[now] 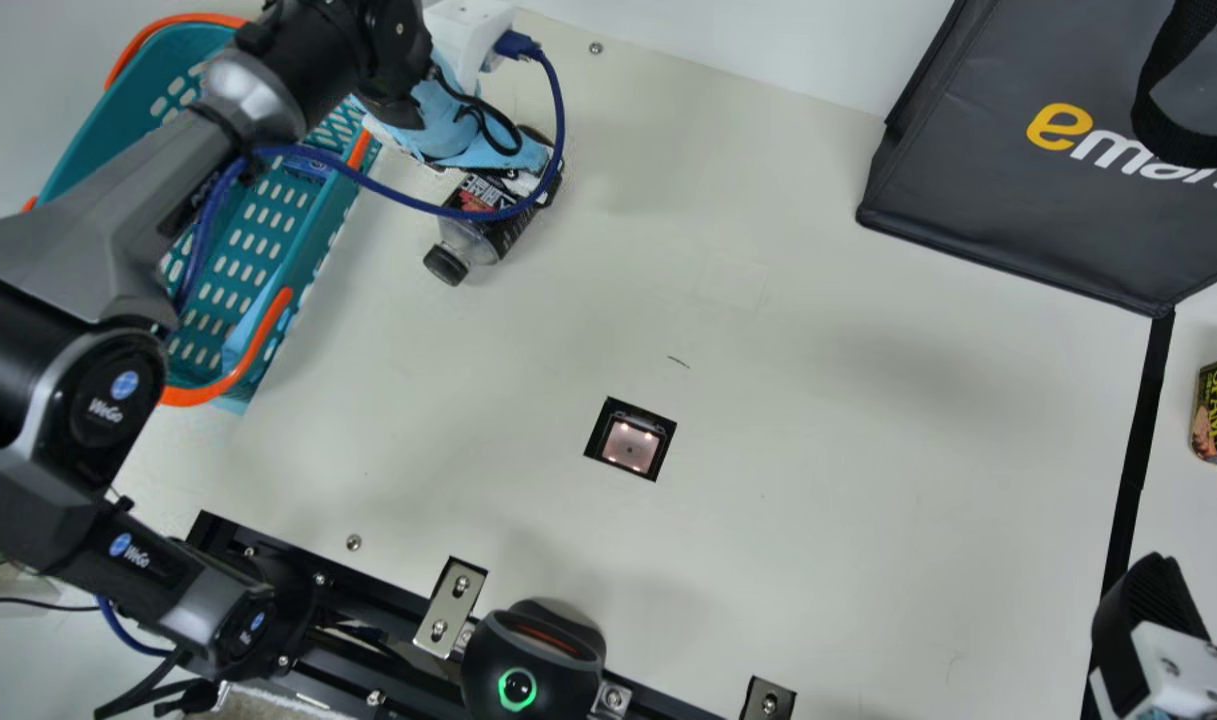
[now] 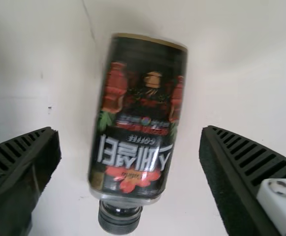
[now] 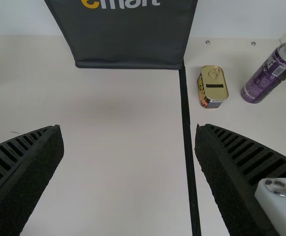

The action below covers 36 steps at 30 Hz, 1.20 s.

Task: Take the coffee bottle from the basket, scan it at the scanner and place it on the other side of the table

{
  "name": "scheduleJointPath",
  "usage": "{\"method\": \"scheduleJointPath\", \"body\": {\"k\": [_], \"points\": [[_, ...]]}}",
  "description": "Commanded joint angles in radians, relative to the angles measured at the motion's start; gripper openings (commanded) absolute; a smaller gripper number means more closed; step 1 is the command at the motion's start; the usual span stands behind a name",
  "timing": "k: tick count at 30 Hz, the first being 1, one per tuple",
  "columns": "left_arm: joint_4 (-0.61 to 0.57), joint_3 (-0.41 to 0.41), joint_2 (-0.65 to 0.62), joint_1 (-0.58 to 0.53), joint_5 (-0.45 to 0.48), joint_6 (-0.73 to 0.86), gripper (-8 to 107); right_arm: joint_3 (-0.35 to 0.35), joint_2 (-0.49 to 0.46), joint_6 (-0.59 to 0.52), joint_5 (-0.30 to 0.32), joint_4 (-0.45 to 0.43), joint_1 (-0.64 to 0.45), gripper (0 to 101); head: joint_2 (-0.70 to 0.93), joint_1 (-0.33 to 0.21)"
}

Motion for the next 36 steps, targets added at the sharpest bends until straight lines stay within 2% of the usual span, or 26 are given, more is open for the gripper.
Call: {"method": "scheduleJointPath", "body": {"k": [1, 13, 24, 29, 36], "points": [[-0.005, 0.008, -0.026, 0.005, -0.001, 0.006, 90, 0.0, 0.0, 0.0, 0.0, 0.0, 0.0, 95, 0.002, -0.029], [-0.056, 0.085, -0.219, 0.059, -0.012, 0.062, 90, 0.0, 0.0, 0.0, 0.0, 0.0, 0.0, 95, 0.002, -0.029], [-0.035, 0.185, -0.377, 0.067, 0.0, 0.063, 90, 0.0, 0.0, 0.0, 0.0, 0.0, 0.0, 95, 0.002, -0.029], [-0.035, 0.267, -0.427, 0.056, -0.044, 0.077, 90, 0.0, 0.0, 0.0, 0.0, 0.0, 0.0, 95, 0.002, -0.029], [-0.026, 0.408, -0.472, 0.041, -0.152, 0.086, 90, 0.0, 0.0, 0.0, 0.0, 0.0, 0.0, 95, 0.002, -0.029]]}}
